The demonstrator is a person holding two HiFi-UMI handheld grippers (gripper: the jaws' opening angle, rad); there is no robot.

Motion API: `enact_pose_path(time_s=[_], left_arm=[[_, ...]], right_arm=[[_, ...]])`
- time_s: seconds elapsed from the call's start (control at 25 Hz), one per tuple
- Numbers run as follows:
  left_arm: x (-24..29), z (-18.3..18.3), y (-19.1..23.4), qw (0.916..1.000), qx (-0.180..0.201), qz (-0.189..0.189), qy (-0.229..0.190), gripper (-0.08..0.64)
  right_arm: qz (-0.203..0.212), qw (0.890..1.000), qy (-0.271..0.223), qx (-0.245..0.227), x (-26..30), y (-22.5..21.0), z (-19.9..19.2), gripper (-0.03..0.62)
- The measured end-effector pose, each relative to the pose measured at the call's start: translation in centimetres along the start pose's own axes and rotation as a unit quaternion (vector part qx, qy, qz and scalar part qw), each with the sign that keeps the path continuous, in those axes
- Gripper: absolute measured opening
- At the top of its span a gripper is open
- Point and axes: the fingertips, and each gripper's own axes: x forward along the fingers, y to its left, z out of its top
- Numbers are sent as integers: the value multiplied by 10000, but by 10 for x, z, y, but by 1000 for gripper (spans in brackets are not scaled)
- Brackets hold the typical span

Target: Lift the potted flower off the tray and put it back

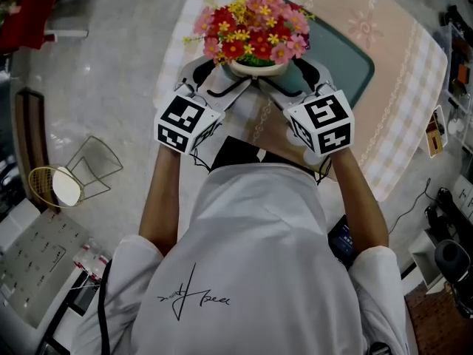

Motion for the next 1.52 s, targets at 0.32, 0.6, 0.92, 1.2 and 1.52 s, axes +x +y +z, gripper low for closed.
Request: enact_pose_path(time_s=[0.32, 0.6, 0.92, 1.2, 1.52], left_arm=[[13, -15, 7, 9998, -67, 6, 185, 281], [20, -27, 11, 9995, -116, 36, 304, 281], [24, -34, 16, 9991, -92, 83, 395, 281], [29, -35, 15, 9990, 49, 98, 423, 281], [30, -36, 15, 9993, 3, 36, 381, 281]], right_arm=[[-5, 10000, 96, -4, 13, -7, -13, 350], [42, 9998, 191, 85, 23, -11, -23, 350], [18, 9998, 207, -36, 32, -11, -28, 351], [-136, 9994, 172, -282, 34, -15, -31, 351], [-182, 9991, 158, -335, 35, -15, -34, 353]])
